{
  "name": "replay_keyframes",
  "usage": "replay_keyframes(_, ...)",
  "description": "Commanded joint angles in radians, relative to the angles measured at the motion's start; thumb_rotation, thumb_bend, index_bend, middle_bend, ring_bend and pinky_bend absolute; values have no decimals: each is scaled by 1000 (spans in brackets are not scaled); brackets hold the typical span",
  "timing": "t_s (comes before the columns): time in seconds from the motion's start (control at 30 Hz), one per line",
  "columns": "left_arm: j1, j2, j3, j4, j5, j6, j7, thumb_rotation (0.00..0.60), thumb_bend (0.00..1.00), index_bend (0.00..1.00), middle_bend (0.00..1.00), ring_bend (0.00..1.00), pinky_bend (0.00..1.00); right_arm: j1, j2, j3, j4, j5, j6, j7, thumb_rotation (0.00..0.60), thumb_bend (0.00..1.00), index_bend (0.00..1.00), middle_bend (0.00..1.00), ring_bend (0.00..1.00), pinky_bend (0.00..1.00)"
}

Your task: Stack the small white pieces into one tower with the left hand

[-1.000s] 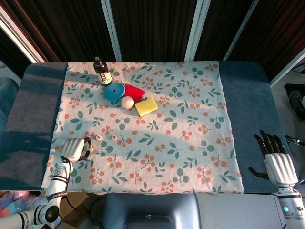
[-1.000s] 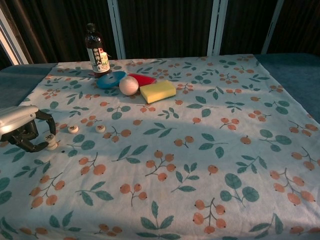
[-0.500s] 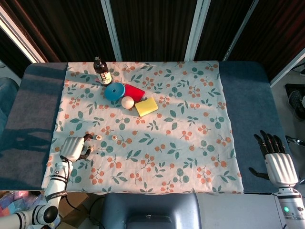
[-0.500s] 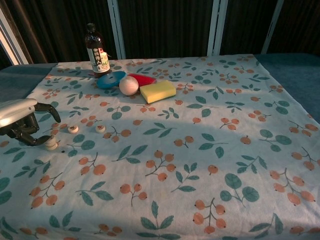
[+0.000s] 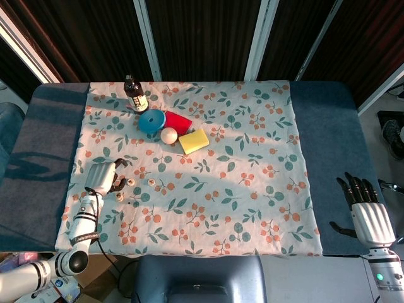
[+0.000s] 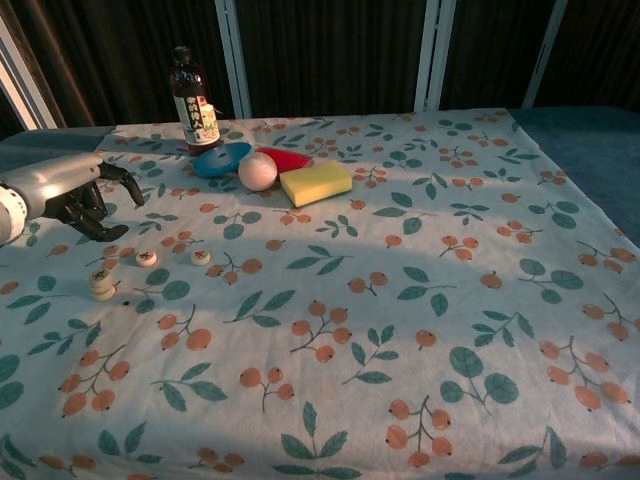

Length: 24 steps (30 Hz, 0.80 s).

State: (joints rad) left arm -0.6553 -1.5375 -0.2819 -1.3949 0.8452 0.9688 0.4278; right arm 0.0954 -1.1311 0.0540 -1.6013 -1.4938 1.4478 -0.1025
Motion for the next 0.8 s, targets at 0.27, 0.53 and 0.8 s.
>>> replay_keyframes(0.27, -116, 2, 23, 20, -222, -88, 160, 600, 367, 362, 1000, 1000, 1000, 3, 5, -3, -1, -3, -8, 11, 600, 156, 0, 0, 0, 0)
replay_keyframes(0.53, -127, -21, 52, 53, -230, -70, 152, 600, 356, 383, 1000, 1000, 1000, 4, 7, -3, -2, -5, -8, 16, 600, 157, 0, 0, 0, 0)
replay_keyframes(0.8, -132, -48, 83, 84, -212, -50, 154, 600, 355, 389, 1000, 1000, 1000, 4, 7, -3, 0, -3, -10, 15, 600, 156, 0, 0, 0, 0)
